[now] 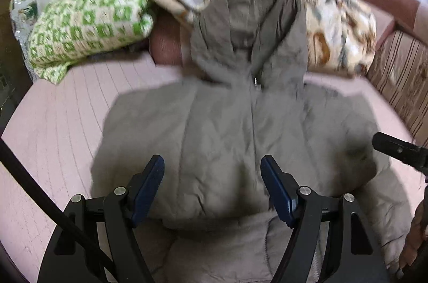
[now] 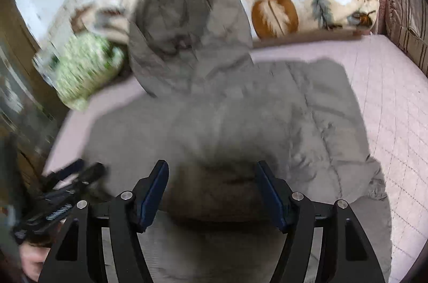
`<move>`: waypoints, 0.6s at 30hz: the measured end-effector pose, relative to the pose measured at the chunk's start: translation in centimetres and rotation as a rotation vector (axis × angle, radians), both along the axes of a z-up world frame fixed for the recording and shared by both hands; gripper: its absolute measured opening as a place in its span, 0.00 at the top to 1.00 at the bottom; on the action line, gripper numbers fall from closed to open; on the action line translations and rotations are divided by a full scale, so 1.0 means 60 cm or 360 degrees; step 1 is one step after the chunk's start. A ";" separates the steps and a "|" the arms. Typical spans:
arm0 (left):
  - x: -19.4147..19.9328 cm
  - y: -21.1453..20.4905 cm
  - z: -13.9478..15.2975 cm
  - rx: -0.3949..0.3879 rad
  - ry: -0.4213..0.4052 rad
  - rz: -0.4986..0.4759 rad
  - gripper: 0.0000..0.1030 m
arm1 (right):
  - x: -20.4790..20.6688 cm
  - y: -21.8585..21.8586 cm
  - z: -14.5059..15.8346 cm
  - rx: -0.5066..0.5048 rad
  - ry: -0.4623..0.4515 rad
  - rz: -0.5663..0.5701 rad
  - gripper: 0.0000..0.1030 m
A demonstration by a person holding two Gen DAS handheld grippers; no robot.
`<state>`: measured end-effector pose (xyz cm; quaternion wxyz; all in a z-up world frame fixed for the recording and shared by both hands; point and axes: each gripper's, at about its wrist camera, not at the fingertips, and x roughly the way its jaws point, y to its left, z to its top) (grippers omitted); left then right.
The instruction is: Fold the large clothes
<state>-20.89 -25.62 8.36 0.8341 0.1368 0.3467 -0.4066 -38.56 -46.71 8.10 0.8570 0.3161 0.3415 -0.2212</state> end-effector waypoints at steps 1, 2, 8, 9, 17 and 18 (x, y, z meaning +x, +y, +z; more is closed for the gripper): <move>0.001 0.004 0.006 -0.0017 -0.0013 0.0011 0.28 | -0.007 -0.003 0.010 0.0011 -0.0034 -0.0012 0.31; 0.004 0.010 0.013 -0.0035 -0.0036 0.0035 0.28 | -0.014 -0.004 0.020 0.0027 -0.0066 -0.0029 0.31; 0.020 0.023 0.016 -0.0035 -0.0079 0.0108 0.28 | 0.033 -0.053 0.119 0.0104 -0.0128 -0.0120 0.31; 0.022 0.025 0.017 -0.0036 -0.0095 0.0110 0.28 | 0.055 -0.071 0.145 0.0135 -0.0142 -0.0156 0.31; 0.040 0.035 0.013 -0.0079 -0.0132 0.0147 0.28 | 0.254 -0.206 0.245 0.0216 -0.0163 -0.0278 0.28; 0.043 0.035 0.010 -0.0085 -0.0133 0.0149 0.28 | 0.280 -0.224 0.243 0.0258 -0.0166 -0.0292 0.27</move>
